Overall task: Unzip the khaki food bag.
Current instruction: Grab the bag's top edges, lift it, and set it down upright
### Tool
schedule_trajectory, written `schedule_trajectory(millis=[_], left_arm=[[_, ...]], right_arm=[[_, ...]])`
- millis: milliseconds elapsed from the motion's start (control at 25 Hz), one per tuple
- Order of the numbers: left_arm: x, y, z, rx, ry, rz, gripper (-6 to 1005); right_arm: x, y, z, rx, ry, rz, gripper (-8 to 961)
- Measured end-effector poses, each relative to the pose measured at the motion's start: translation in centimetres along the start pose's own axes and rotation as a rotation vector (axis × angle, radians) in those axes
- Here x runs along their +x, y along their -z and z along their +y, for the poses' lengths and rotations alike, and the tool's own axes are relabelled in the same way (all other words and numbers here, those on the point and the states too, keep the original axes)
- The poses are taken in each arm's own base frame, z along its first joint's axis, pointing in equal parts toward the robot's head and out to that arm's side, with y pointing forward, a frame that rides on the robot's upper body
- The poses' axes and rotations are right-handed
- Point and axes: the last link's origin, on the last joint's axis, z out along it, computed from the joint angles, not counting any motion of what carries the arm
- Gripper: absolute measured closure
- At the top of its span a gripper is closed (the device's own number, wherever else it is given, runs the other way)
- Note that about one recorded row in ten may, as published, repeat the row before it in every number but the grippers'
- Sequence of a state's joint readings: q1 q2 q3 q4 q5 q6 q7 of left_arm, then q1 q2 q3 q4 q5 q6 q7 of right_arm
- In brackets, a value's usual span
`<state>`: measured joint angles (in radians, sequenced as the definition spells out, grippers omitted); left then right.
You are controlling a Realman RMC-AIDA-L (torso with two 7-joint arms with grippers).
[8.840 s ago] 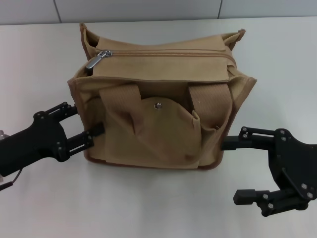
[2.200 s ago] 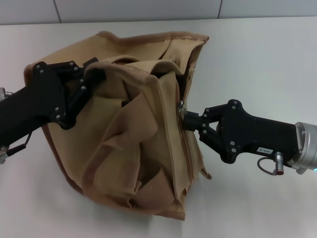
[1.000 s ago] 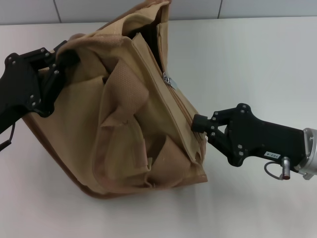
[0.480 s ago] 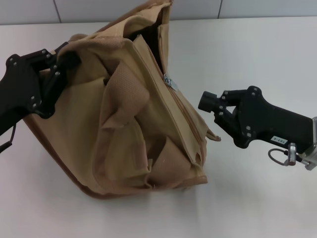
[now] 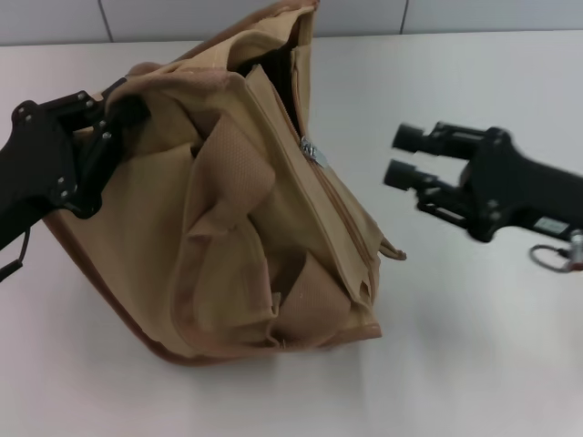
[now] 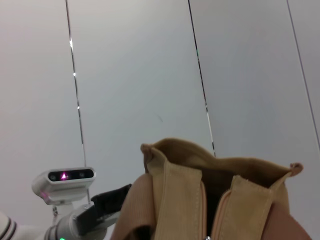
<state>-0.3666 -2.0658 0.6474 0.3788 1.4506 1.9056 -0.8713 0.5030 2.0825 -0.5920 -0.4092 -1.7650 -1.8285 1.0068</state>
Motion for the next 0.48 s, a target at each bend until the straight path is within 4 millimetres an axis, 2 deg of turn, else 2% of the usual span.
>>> schedule_trajectory(millis=[240,480], left_arm=[[0.0,0.0,0.0,-0.001,0.002,-0.001,935],[0.0,0.0,0.0,-0.001,0.007,0.000,935]], right_arm=[[-4.0,1.0,-0.6,-0.104,0.022,0.128,563],[-6.6,0.2,-0.8,-0.162,0.066,0.342,476]])
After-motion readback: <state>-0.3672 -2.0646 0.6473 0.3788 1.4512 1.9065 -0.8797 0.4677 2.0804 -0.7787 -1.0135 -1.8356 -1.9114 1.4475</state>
